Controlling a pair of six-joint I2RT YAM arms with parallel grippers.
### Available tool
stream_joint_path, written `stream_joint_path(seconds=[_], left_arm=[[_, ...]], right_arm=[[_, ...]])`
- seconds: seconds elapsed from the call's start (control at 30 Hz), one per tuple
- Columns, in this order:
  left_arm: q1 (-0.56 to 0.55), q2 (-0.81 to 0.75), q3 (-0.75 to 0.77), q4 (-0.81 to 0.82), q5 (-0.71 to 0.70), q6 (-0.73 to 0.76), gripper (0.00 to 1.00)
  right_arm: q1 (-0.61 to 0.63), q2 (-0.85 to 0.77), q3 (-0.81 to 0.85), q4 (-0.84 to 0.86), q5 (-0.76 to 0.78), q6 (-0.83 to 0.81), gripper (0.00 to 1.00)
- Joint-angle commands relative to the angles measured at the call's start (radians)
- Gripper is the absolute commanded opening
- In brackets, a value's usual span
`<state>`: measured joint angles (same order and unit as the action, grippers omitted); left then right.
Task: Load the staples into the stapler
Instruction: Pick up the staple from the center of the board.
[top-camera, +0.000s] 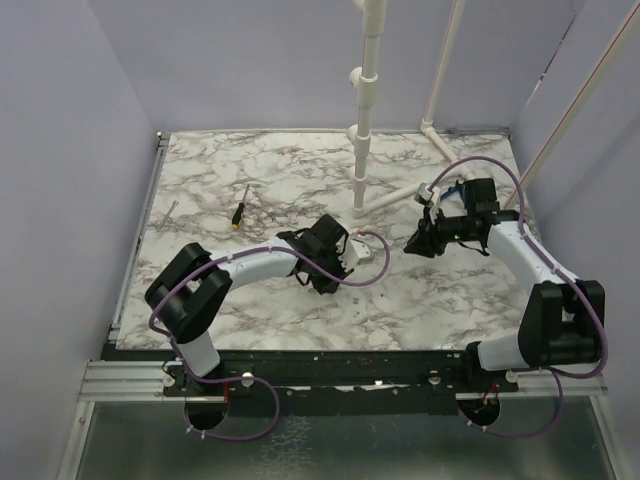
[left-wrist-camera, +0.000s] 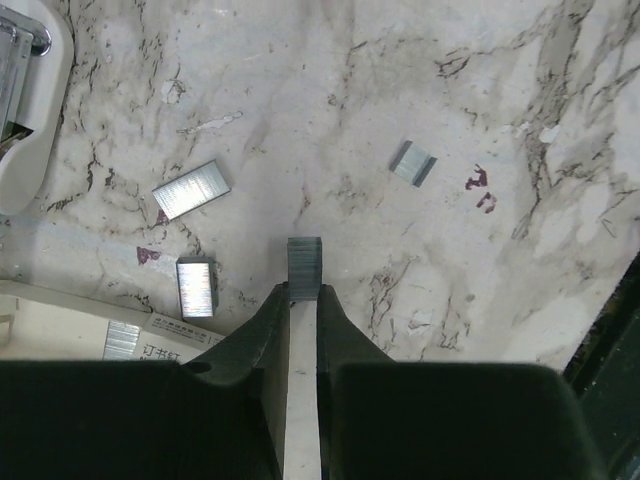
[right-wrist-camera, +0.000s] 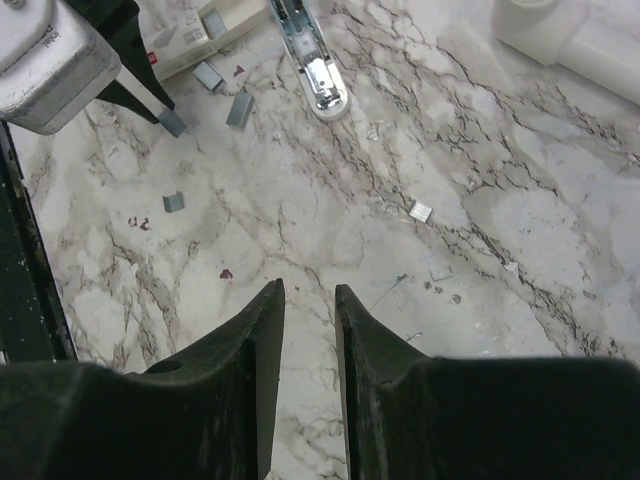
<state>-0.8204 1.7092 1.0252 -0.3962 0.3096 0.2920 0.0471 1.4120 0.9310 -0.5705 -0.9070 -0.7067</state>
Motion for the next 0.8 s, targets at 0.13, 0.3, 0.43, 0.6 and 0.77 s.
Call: stream_joint_path(seconds=[0.13,0.3,0.43,0.6,0.77], left_arm=[[0.061,-0.033,0.129,-0.112,0.280,-0.012,0.01],[0.121,0.021,0.285,-0.205,0.501,-0.041,0.00],[0.126,0.056,0.392,-0.264,0.624,-0.050,0.00],[0.125,0.123,0.513,-0.358,0.741,-0.054,0.00],[0.125,0.182,0.598,-0.445,0.795,-0.024,0.00]], right_arm=[[0.051,-0.082,0.049,-0.138,-0.125,-0.148,0.34],[0.097,-0.173,0.046,-0.143,-0.151,-0.226,0.33],[0.164,-0.252,-0.007,-0.088,-0.110,-0.289,0.33],[0.239,-0.296,-0.029,-0.049,-0.047,-0.384,0.33],[0.291,-0.283,-0.008,-0.096,0.024,-0.490,0.33]])
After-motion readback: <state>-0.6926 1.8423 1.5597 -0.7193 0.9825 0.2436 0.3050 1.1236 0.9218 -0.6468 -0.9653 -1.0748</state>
